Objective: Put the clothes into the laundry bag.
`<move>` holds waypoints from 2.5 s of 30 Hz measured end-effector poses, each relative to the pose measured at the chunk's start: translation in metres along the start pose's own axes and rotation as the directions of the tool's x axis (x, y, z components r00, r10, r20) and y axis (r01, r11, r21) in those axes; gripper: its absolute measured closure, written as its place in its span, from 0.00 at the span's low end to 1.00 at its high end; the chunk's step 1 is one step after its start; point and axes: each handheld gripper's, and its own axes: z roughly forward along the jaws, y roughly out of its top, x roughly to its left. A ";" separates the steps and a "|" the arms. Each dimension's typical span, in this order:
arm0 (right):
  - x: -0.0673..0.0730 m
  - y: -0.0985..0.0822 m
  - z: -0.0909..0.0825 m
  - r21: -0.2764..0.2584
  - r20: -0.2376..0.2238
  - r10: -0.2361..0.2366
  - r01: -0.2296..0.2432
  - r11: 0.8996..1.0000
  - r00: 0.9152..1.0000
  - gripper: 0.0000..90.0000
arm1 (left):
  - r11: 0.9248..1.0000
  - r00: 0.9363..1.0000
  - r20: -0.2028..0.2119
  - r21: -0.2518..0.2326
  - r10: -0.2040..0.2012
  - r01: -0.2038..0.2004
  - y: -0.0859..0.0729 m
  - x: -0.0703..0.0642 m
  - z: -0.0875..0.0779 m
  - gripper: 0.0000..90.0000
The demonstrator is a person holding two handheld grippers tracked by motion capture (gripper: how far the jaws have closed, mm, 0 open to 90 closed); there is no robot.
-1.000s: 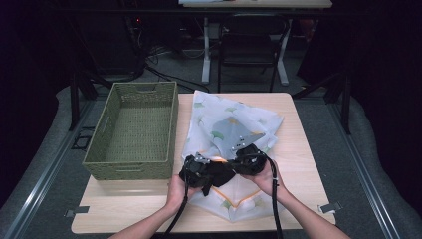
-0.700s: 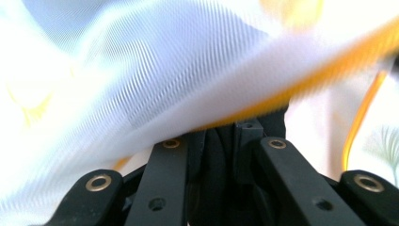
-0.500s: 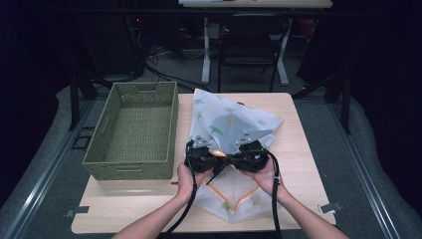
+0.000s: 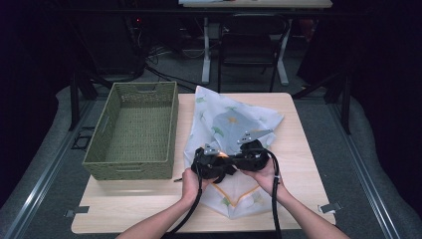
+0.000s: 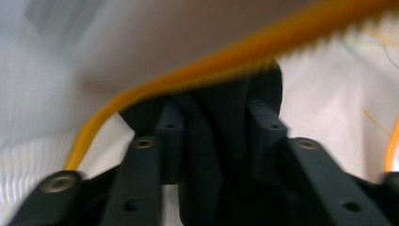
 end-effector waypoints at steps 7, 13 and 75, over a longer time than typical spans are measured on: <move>0.001 0.000 -0.002 0.003 -0.002 -0.012 0.012 1.000 1.000 0.98 | 0.999 0.999 0.033 0.014 0.037 -0.038 0.000 0.006 -0.041 0.40; 0.003 0.000 -0.001 0.008 -0.005 -0.020 0.020 1.000 1.000 0.98 | 0.999 0.998 -0.065 0.047 0.012 -0.009 -0.007 0.019 -0.052 0.55; 0.006 0.003 -0.004 -0.025 -0.029 -0.035 0.035 0.999 0.999 0.98 | 0.984 0.998 0.040 -0.172 -0.038 0.044 0.005 0.030 -0.014 0.95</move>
